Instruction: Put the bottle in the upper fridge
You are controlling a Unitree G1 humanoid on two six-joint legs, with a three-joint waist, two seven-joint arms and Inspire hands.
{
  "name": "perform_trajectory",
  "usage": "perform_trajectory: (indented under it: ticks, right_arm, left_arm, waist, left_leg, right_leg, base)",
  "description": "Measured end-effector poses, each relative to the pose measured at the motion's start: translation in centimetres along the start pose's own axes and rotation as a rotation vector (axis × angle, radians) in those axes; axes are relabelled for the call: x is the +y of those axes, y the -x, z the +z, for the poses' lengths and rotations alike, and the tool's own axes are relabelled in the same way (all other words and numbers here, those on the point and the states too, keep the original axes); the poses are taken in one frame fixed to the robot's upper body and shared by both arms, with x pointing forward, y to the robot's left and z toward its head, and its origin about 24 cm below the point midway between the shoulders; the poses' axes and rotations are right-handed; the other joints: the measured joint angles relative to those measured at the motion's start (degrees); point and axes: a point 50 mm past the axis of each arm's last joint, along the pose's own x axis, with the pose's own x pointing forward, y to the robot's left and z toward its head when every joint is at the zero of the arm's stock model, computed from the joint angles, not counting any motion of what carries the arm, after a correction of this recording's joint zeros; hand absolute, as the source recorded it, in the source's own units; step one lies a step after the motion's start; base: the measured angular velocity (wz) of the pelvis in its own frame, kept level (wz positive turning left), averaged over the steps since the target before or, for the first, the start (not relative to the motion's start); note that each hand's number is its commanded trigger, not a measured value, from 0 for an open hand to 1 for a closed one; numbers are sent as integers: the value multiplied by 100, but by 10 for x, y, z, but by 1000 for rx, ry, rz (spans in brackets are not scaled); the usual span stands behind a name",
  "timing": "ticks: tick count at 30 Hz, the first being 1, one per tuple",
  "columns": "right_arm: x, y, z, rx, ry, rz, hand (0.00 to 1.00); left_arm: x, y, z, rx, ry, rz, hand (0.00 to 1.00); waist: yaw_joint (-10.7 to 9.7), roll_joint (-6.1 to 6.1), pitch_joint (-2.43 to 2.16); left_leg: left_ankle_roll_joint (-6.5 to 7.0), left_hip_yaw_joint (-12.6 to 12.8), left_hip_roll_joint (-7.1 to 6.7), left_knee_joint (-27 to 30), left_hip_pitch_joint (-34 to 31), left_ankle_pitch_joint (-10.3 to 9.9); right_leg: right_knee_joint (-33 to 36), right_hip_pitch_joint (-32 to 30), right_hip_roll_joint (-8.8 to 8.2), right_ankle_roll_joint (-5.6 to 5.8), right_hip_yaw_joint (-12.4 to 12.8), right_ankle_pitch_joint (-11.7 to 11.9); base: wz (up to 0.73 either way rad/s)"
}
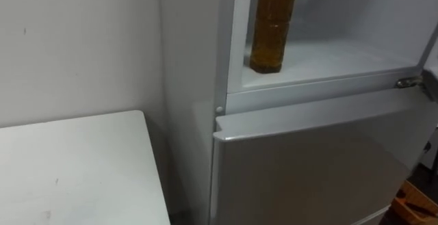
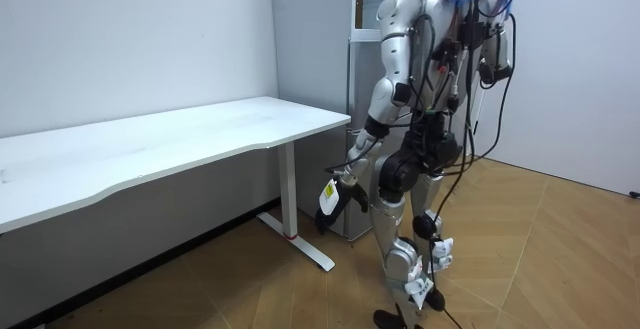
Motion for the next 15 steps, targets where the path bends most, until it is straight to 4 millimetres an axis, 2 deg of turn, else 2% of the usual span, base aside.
perform_trajectory:
  ticks: [9, 15]
  right_arm:
    - [11, 4, 14, -37, -57, 92, 0]
    - [20, 9, 10, -19, -63, 172, 0]
  left_arm:
    - [0, 0, -1, 5, 0, -1, 0]
    - [1, 0, -2, 9, -9, -1, 0]
  waist:
    - [72, 39, -20]
    - [91, 64, -19]
  left_leg:
    - [-18, -4, 60, 2, -4, -10]
    - [-27, -20, 86, 27, -5, -16]
  right_leg:
    - [-15, 18, 17, -16, -36, 10]
    - [-1, 36, 11, -34, -121, 23]
  base:
    - [0]
    - [0]
